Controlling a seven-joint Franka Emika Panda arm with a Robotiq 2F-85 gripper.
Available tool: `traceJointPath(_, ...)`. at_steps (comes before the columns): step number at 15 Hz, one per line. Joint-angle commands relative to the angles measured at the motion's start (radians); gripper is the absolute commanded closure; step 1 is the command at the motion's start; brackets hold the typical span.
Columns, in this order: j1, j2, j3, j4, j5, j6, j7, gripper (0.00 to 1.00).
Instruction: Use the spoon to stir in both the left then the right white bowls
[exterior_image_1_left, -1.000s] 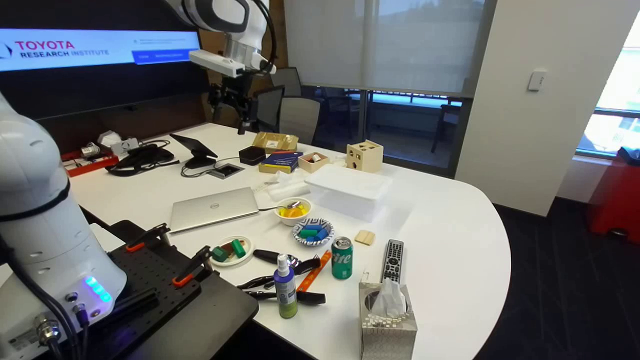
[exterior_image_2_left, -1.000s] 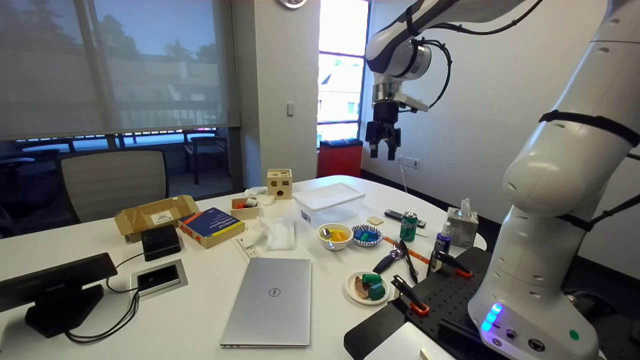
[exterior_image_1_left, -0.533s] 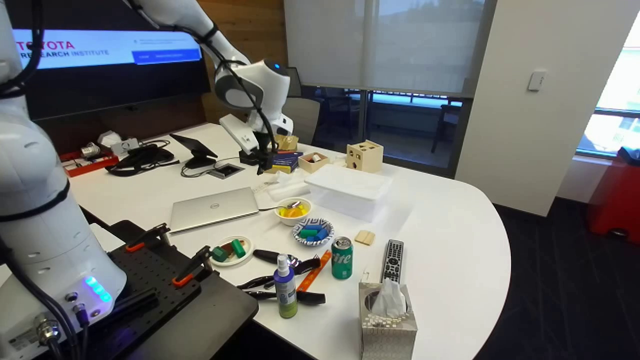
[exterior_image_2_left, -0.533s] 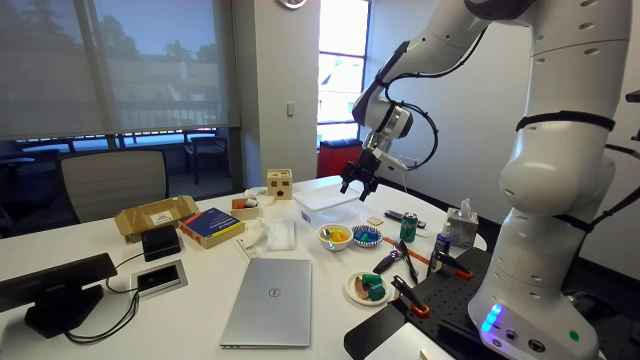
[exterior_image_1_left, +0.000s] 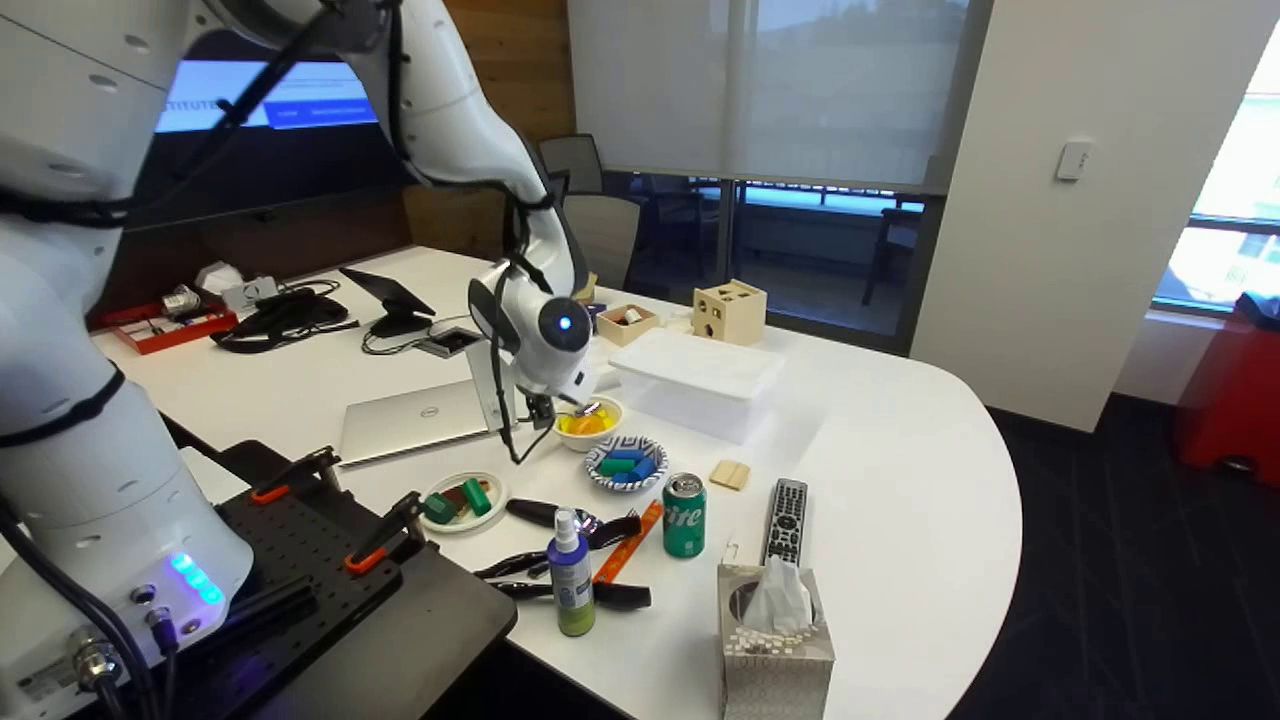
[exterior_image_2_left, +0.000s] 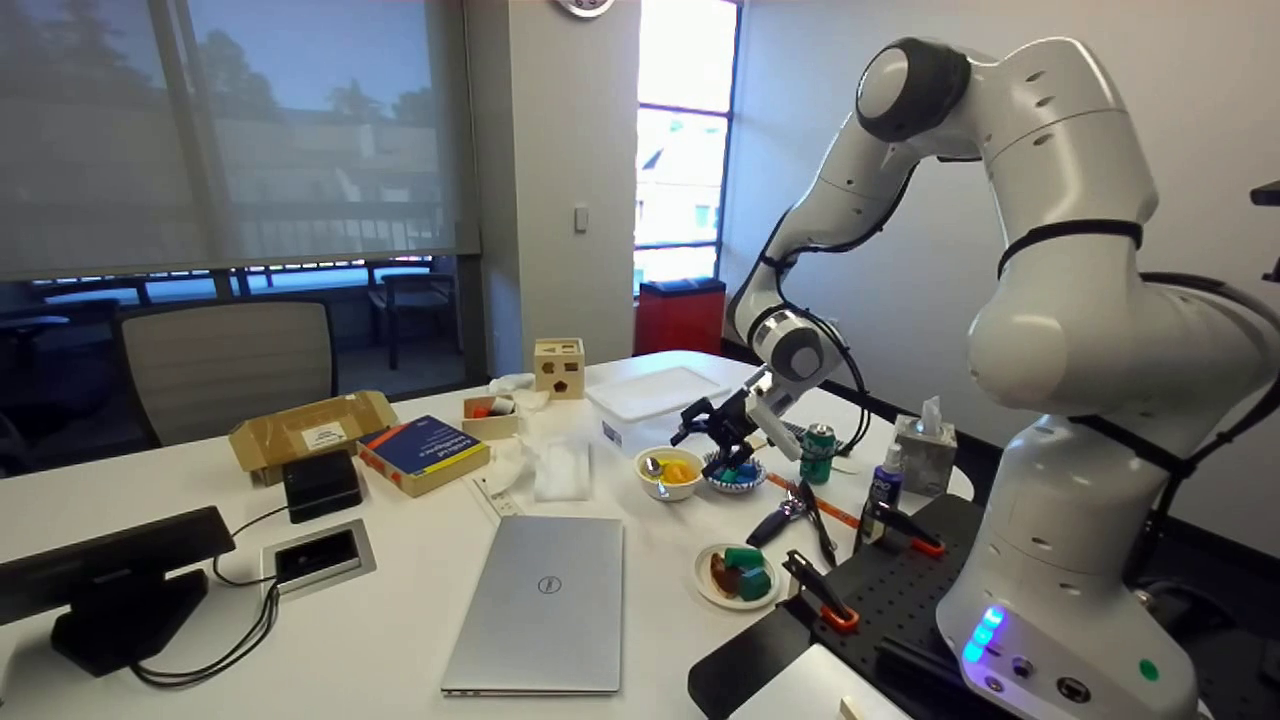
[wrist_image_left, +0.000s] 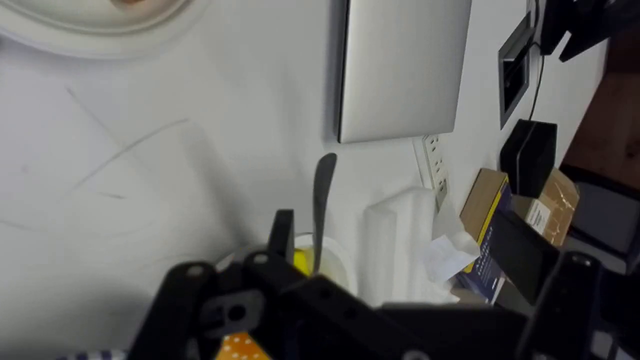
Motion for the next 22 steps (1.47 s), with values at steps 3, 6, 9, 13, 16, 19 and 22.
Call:
traceJointPath(3, 0.124, 0.228, -0.175, 0.103, 0.340, -0.190, -0.274, 0.00)
traceJointPath(6, 0.205, 0.274, -0.258, 0.112, 0.444, -0.307, -0.334, 0.00)
traceJointPath(9, 0.276, 0.281, -0.308, 0.114, 0.487, -0.363, -0.341, 0.00)
traceJointPath(13, 0.332, 0.292, -0.343, 0.137, 0.505, -0.384, -0.327, 0.00)
traceJointPath(16, 0.351, 0.303, -0.353, 0.168, 0.499, -0.388, -0.314, 0.00)
traceJointPath(19, 0.358, 0.311, -0.355, 0.191, 0.499, -0.386, -0.312, 0.26)
traceJointPath(22, 0.358, 0.320, -0.354, 0.205, 0.500, -0.386, -0.313, 0.38)
